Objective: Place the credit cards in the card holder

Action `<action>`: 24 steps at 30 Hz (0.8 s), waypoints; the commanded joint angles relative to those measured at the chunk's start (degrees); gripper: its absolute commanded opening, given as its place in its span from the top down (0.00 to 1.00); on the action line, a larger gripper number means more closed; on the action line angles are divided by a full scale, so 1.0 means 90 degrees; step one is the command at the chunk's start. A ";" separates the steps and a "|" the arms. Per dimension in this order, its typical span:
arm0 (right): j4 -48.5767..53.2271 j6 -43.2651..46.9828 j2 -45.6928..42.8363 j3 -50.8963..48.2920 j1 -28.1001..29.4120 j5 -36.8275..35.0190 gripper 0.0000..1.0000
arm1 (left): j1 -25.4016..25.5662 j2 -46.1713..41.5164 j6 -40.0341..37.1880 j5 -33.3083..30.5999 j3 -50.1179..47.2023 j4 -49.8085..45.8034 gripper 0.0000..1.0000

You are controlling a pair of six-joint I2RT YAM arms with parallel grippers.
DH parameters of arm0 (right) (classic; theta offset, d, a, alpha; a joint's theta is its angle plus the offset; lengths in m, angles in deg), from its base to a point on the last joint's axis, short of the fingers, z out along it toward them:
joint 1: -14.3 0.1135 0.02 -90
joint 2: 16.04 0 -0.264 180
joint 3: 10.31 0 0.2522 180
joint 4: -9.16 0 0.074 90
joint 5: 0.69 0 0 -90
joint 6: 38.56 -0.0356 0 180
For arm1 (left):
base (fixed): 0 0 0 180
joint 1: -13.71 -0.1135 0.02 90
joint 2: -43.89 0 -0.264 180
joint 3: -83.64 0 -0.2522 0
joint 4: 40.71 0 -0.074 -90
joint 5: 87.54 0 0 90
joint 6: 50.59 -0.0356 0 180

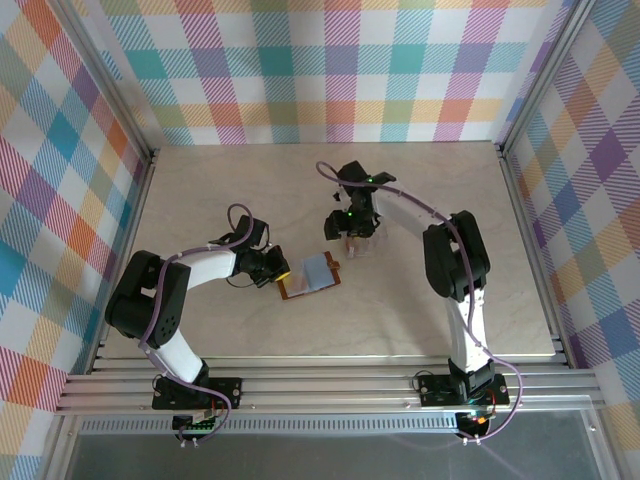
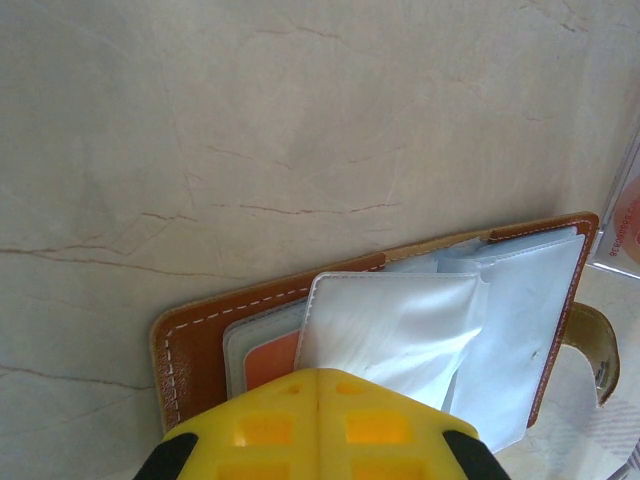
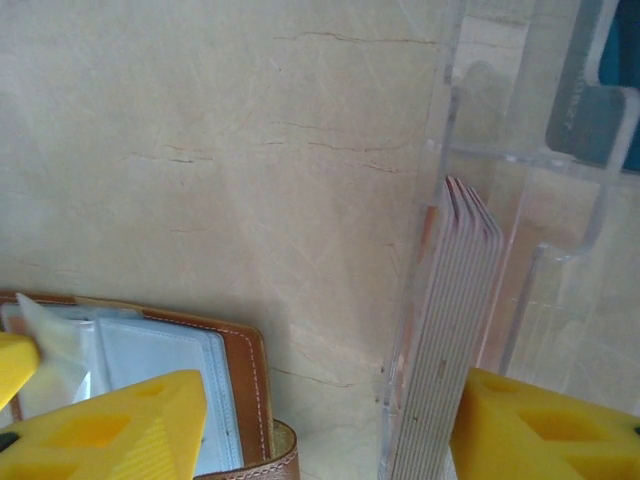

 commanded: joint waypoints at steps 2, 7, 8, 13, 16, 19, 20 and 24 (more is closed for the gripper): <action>-0.0434 -0.0302 -0.0537 -0.0505 -0.0244 0.0793 0.41 | 0.0070 0.0299 -0.0121 -0.0481 -0.0291 -0.0670 1.00; -0.0735 -0.0467 -0.0818 -0.0804 -0.0444 0.1127 0.46 | 0.0070 0.0313 -0.0116 -0.0466 -0.0296 -0.0671 1.00; -0.0745 -0.0482 -0.0831 -0.0816 -0.0462 0.1157 0.47 | 0.0070 0.0316 -0.0118 -0.0458 -0.0297 -0.0657 1.00; -0.0790 -0.0487 -0.0802 -0.0844 -0.0489 0.1261 0.51 | 0.0070 0.0311 -0.0105 -0.0438 -0.0298 -0.0649 1.00; -0.0644 -0.0430 -0.0706 -0.0753 -0.0489 0.1102 0.51 | 0.0070 0.0302 -0.0111 -0.0437 -0.0299 -0.0655 1.00; -0.0523 -0.0365 -0.0610 -0.0689 -0.0460 0.0924 0.50 | 0.0070 0.0289 -0.0108 -0.0428 -0.0307 -0.0654 1.00; -0.0500 -0.0347 -0.0566 -0.0679 -0.0451 0.0985 0.49 | 0.0070 0.0283 -0.0112 -0.0428 -0.0303 -0.0651 1.00; -0.0298 -0.0230 -0.0392 -0.0589 -0.0307 0.0641 0.47 | 0.0070 0.0299 -0.0108 -0.0411 -0.0299 -0.0640 1.00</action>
